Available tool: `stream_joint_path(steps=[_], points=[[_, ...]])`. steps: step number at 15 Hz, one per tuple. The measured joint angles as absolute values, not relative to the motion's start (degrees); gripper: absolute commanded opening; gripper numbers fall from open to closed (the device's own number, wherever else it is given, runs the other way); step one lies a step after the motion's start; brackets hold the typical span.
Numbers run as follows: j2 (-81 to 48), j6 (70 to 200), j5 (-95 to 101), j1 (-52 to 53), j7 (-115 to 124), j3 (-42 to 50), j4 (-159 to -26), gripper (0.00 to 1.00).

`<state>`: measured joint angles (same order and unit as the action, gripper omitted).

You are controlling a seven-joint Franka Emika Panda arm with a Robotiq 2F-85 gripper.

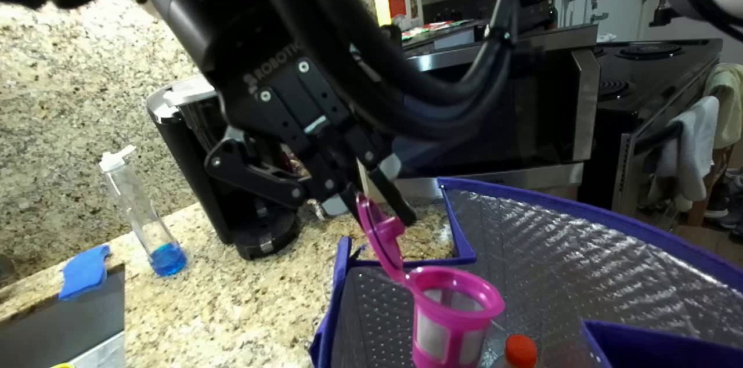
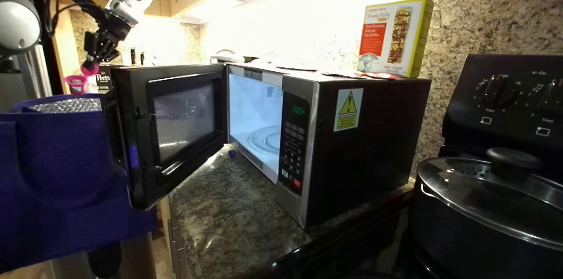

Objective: Put the pink bottle in the blue bag

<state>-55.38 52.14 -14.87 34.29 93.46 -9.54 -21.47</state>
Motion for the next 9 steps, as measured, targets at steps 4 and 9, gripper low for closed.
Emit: stream_joint_path(steps=[4, 9], points=[[-55.74, 51.88, -13.93, 36.42, 95.02, -8.96, -21.50, 0.10], [-56.61, 49.29, -12.15, 37.99, 97.74, -7.25, -21.52, 0.53]])
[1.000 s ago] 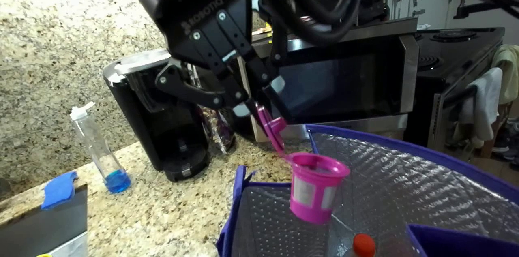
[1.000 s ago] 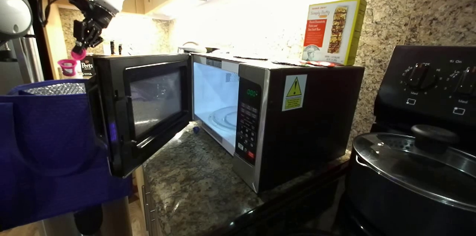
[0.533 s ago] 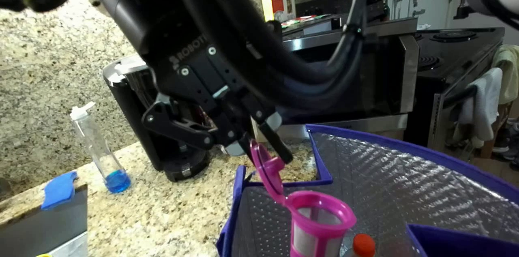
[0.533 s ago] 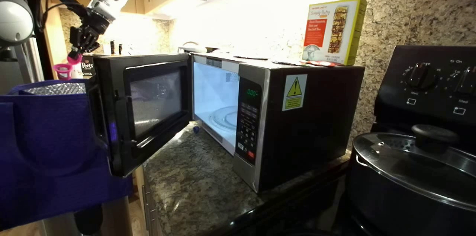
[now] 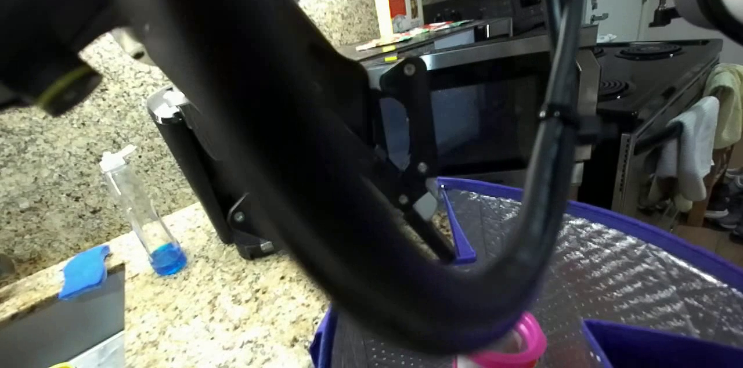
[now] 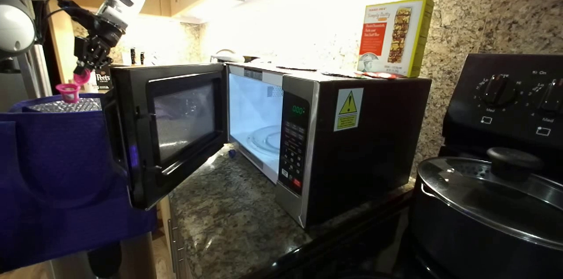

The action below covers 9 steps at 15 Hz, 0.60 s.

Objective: Put the pink bottle in the blue bag

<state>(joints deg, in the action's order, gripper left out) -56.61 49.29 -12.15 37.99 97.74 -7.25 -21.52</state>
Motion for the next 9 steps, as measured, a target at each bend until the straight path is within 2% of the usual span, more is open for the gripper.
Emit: stream_joint_path(steps=[7, 9], points=[[-55.56, 49.30, -10.54, 38.26, 101.90, -5.86, -21.13, 0.99], [-53.78, 51.68, -10.44, 38.39, 102.36, -5.83, -20.84, 1.00]])
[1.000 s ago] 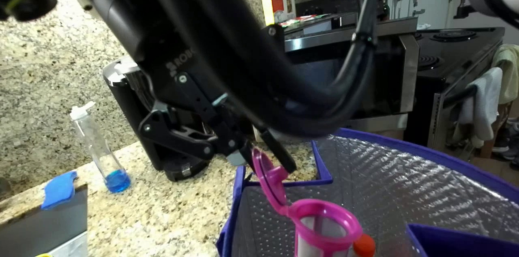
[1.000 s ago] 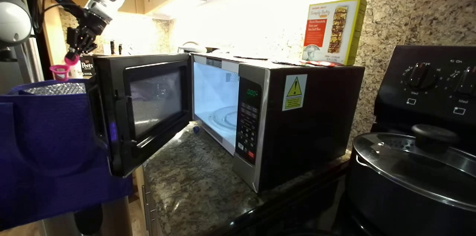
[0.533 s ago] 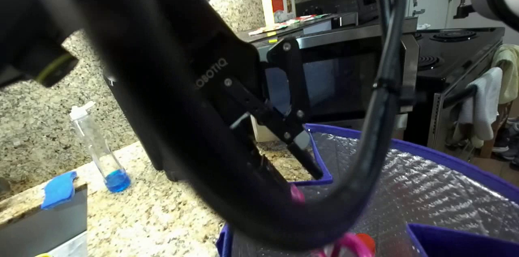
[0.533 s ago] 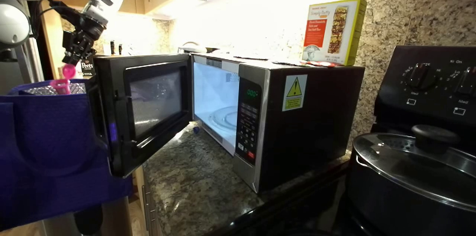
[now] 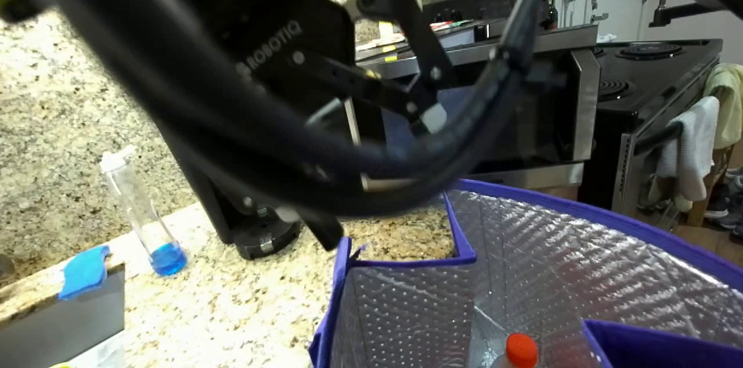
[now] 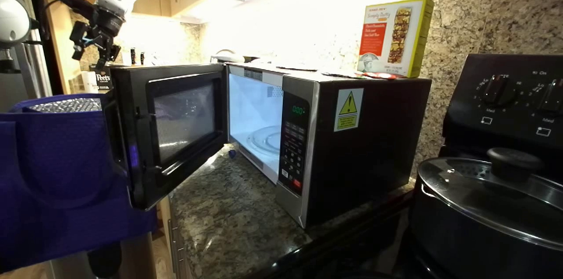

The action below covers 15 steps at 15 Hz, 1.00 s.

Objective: Put the pink bottle in the blue bag

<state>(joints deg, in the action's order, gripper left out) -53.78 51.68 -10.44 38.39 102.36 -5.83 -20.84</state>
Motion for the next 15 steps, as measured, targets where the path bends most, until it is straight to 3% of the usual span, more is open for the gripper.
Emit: stream_joint_path(steps=[15], points=[[-28.28, 59.46, 1.27, 40.42, 95.75, -2.00, -19.82, 1.00]])
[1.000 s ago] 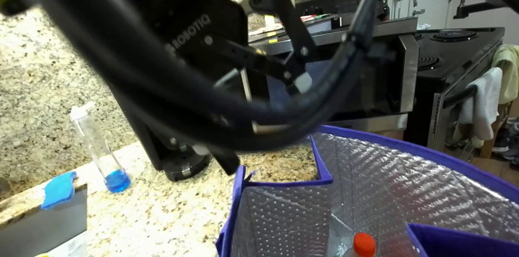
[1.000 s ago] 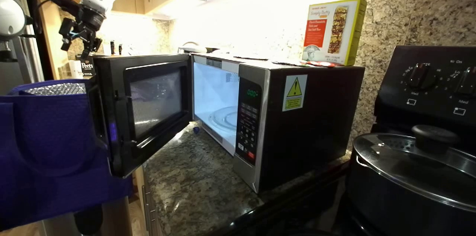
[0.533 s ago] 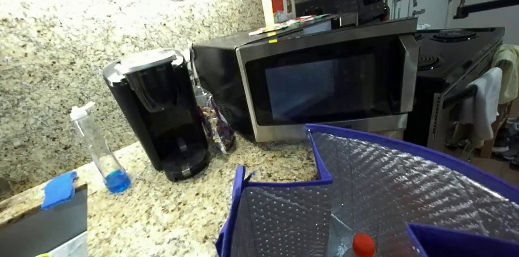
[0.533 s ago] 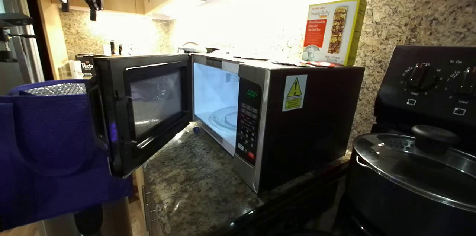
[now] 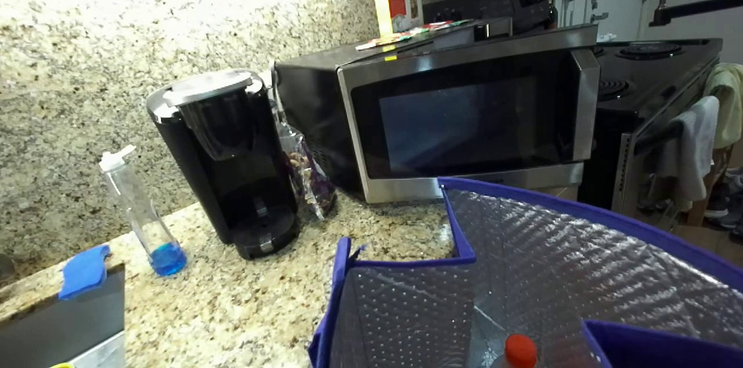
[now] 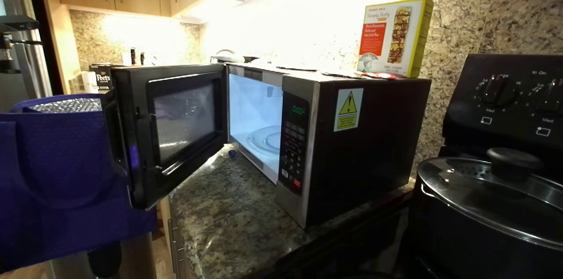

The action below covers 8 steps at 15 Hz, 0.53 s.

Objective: Put the pink bottle in the blue bag

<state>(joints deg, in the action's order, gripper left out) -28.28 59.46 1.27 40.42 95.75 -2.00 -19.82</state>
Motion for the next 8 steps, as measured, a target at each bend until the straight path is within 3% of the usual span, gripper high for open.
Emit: stream_joint_path(steps=[8], points=[[-18.35, 53.53, -2.96, 40.75, 86.44, -7.91, -19.88, 1.00]])
